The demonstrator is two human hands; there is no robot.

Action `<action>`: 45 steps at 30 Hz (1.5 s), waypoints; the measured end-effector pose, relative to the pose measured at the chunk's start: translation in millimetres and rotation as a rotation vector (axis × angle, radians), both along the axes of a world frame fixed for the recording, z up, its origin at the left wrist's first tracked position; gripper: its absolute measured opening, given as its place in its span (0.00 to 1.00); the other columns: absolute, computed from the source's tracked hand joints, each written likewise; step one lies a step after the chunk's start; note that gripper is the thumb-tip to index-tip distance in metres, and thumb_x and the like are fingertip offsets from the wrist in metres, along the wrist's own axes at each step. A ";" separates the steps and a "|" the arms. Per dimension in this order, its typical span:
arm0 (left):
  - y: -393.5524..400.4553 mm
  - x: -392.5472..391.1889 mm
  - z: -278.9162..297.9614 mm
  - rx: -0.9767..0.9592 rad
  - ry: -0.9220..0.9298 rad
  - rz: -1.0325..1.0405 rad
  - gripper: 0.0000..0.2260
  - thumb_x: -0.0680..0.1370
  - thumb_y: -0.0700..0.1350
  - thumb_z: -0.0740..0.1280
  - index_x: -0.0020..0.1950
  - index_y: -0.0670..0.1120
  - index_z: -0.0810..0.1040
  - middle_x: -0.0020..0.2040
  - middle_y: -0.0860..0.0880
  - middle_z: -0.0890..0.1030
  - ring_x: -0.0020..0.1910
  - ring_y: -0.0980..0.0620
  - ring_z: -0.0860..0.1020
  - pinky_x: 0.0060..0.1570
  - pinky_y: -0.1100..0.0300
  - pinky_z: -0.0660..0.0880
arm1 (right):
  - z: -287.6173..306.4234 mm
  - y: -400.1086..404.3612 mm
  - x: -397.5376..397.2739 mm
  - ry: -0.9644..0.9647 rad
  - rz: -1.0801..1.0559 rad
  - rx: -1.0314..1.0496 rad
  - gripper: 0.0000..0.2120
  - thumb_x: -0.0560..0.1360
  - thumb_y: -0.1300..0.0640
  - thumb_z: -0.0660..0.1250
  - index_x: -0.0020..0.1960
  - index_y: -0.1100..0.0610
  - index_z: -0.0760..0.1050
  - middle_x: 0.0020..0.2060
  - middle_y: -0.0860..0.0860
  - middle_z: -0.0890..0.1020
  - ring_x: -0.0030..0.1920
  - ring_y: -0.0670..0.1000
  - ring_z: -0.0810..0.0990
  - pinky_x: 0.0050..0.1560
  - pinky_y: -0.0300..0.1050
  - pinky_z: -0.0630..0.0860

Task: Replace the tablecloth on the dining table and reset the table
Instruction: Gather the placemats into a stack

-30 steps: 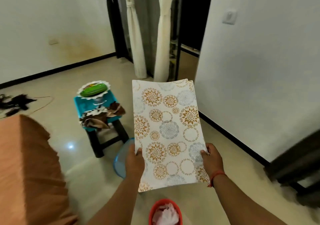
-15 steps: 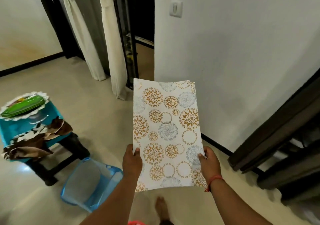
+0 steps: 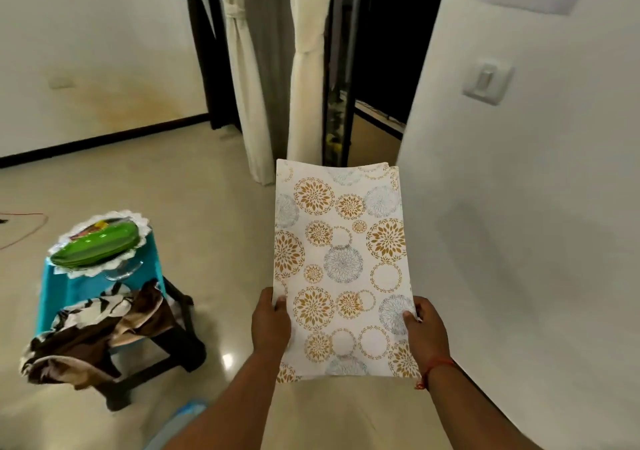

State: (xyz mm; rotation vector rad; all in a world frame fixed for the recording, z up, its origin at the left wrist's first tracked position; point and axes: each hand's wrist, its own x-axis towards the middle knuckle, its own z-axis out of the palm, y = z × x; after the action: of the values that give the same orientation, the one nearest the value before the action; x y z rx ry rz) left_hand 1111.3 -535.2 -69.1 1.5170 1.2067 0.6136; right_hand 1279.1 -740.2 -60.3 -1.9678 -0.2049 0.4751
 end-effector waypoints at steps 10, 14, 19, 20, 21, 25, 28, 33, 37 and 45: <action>188.8 43.7 -11.2 -0.007 0.077 0.299 0.09 0.82 0.39 0.60 0.62 0.44 0.75 0.52 0.50 0.77 0.54 0.47 0.76 0.53 0.59 0.68 | -15.4 253.9 114.0 -0.024 0.383 -0.012 0.10 0.80 0.64 0.63 0.55 0.49 0.76 0.51 0.51 0.83 0.51 0.53 0.81 0.47 0.46 0.76; 252.4 53.7 -10.5 -0.063 0.072 0.505 0.10 0.83 0.40 0.61 0.63 0.43 0.75 0.59 0.45 0.79 0.61 0.43 0.76 0.56 0.57 0.69 | -19.8 367.9 152.5 -0.001 0.593 -0.059 0.08 0.80 0.60 0.63 0.57 0.49 0.76 0.51 0.49 0.83 0.50 0.52 0.82 0.50 0.50 0.79; 319.7 49.6 -7.7 -0.087 0.066 0.741 0.12 0.83 0.42 0.62 0.66 0.43 0.74 0.61 0.44 0.79 0.60 0.46 0.76 0.58 0.53 0.72 | -12.7 505.2 158.2 -0.006 0.785 -0.071 0.09 0.80 0.63 0.62 0.55 0.51 0.76 0.49 0.50 0.82 0.49 0.52 0.81 0.50 0.50 0.79; 332.6 43.3 -8.7 -0.091 0.054 0.783 0.12 0.83 0.41 0.62 0.65 0.43 0.74 0.61 0.44 0.79 0.58 0.46 0.76 0.58 0.53 0.72 | -13.5 530.4 152.7 -0.008 0.832 -0.075 0.09 0.80 0.63 0.62 0.55 0.51 0.76 0.49 0.50 0.83 0.49 0.53 0.82 0.49 0.49 0.79; 345.9 36.2 -8.7 -0.098 0.045 0.818 0.11 0.83 0.41 0.61 0.64 0.43 0.75 0.61 0.43 0.79 0.56 0.47 0.76 0.56 0.55 0.71 | -13.9 554.4 145.4 -0.007 0.876 -0.076 0.09 0.80 0.63 0.62 0.55 0.51 0.76 0.49 0.49 0.83 0.49 0.53 0.82 0.49 0.49 0.79; 418.7 -0.5 -15.7 -0.092 0.060 0.978 0.14 0.83 0.42 0.61 0.68 0.42 0.73 0.63 0.45 0.78 0.61 0.44 0.76 0.58 0.56 0.70 | -21.9 666.0 102.8 0.003 1.030 -0.046 0.10 0.80 0.63 0.62 0.54 0.50 0.76 0.49 0.48 0.83 0.48 0.52 0.82 0.47 0.47 0.78; 465.9 -33.5 -18.2 -0.110 0.093 1.071 0.12 0.83 0.42 0.60 0.67 0.43 0.74 0.62 0.46 0.78 0.62 0.43 0.75 0.55 0.58 0.68 | -20.4 732.7 64.9 0.013 1.101 -0.045 0.10 0.80 0.63 0.62 0.54 0.50 0.77 0.49 0.48 0.83 0.48 0.51 0.82 0.47 0.47 0.79; 538.8 -78.8 -12.6 -0.146 0.059 1.211 0.13 0.84 0.43 0.59 0.68 0.45 0.73 0.60 0.47 0.77 0.61 0.43 0.75 0.55 0.56 0.68 | -7.1 845.9 6.1 -0.001 1.253 -0.032 0.12 0.79 0.64 0.61 0.56 0.50 0.78 0.49 0.48 0.83 0.49 0.52 0.82 0.51 0.51 0.80; 565.7 -98.6 -23.4 -0.208 0.051 1.321 0.11 0.84 0.43 0.59 0.66 0.45 0.73 0.59 0.47 0.78 0.56 0.45 0.75 0.53 0.56 0.69 | -19.1 905.4 -25.8 0.017 1.378 -0.060 0.13 0.80 0.65 0.60 0.56 0.51 0.77 0.48 0.48 0.83 0.47 0.52 0.83 0.42 0.44 0.79; 599.1 -90.3 -64.8 -0.358 0.062 1.612 0.15 0.84 0.43 0.59 0.70 0.46 0.72 0.61 0.48 0.77 0.61 0.43 0.76 0.59 0.53 0.72 | -71.2 1012.3 -77.1 -0.012 1.730 -0.174 0.14 0.80 0.67 0.61 0.58 0.53 0.77 0.53 0.50 0.82 0.53 0.52 0.80 0.53 0.44 0.76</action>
State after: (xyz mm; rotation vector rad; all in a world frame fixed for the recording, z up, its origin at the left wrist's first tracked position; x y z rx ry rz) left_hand 1021.1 63.9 -133.9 -0.0239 2.3096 1.2279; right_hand 1202.0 272.0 -131.5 -1.4781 -1.9469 1.5440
